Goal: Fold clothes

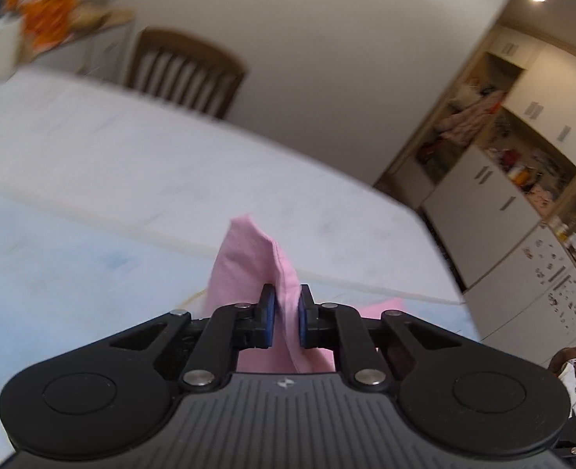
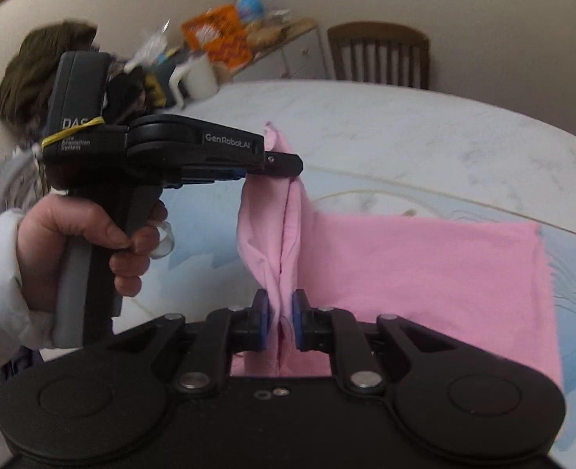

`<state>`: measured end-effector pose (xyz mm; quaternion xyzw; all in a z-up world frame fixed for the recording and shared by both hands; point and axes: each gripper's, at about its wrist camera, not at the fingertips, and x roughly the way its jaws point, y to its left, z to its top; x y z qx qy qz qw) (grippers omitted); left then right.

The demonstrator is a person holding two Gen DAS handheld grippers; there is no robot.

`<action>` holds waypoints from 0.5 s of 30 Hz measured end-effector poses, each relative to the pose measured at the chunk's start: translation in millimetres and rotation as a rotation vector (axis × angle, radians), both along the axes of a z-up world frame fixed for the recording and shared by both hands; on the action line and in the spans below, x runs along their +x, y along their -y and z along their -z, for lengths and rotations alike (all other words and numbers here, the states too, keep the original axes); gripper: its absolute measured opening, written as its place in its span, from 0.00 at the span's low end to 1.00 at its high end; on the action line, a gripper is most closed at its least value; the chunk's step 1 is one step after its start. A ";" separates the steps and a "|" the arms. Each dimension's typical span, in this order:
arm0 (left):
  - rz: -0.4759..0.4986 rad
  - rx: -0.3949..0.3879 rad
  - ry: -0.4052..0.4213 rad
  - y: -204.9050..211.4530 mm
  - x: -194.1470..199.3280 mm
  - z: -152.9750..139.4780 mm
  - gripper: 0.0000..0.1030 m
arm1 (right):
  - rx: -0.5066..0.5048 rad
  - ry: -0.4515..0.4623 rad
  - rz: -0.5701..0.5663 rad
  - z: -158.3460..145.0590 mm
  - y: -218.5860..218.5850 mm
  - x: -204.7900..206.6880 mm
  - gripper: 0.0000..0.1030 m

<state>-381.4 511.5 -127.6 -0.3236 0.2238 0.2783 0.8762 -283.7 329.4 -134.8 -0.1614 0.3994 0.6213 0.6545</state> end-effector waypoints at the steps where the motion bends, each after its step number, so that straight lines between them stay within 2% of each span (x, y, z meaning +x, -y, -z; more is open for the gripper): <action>1: 0.017 0.016 0.007 5.6 16.3 -3.4 0.11 | 0.006 -0.009 0.023 -0.7 6.8 13.4 1.00; 5: 0.089 0.046 -0.015 23.1 91.7 3.1 0.11 | 0.004 -0.022 0.111 6.0 28.9 62.4 1.00; 9: 0.143 0.053 -0.051 36.0 154.3 28.6 0.11 | -0.029 -0.033 0.198 24.0 46.1 106.3 1.00; 15: 0.240 0.030 -0.128 57.0 197.1 74.9 0.11 | -0.145 -0.108 0.299 79.0 65.3 140.8 1.00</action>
